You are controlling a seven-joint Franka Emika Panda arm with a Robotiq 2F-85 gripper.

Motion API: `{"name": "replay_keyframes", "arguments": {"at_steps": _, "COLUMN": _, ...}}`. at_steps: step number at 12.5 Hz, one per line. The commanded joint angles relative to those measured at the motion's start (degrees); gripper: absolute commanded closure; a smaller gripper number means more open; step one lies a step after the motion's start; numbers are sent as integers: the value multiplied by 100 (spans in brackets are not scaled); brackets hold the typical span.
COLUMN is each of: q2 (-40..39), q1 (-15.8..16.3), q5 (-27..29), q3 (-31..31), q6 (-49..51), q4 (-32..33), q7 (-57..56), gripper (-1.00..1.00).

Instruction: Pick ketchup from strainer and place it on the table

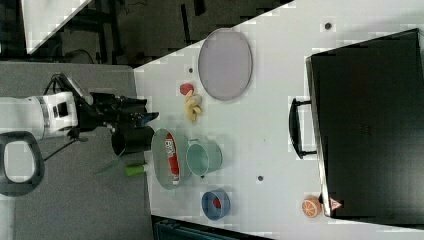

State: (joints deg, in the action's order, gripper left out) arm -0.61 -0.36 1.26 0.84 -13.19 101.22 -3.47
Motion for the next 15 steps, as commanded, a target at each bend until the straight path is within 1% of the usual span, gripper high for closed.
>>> {"name": "replay_keyframes", "arguments": {"at_steps": 1, "q2": 1711, "q1": -697, "q5": 103, "q3": 269, "q6": 856, "q4": 1122, "q7": 231, "gripper": -58}}
{"name": "replay_keyframes", "arguments": {"at_steps": 3, "q2": 1638, "q1": -654, "q5": 138, "q3": 381, "q6": 830, "q4": 1128, "q7": 231, "gripper": -100}}
{"name": "replay_keyframes", "arguments": {"at_steps": 5, "q2": 1506, "q1": -541, "q5": 306, "q3": 654, "q6": 675, "q4": 1126, "q7": 231, "gripper": -100}}
{"name": "replay_keyframes", "arguments": {"at_steps": 8, "q2": 1257, "q1": -388, "q5": 314, "q3": 1285, "q6": 495, "q4": 1127, "q7": 232, "gripper": -100}}
{"name": "replay_keyframes", "arguments": {"at_steps": 11, "q2": 973, "q1": -299, "q5": 312, "q3": 2088, "q6": 235, "q4": 1128, "q7": 258, "gripper": -100}}
{"name": "replay_keyframes", "arguments": {"at_steps": 15, "q2": 540, "q1": -278, "q5": 306, "q3": 3147, "q6": -598, "q4": 1215, "q7": 607, "gripper": -100}}
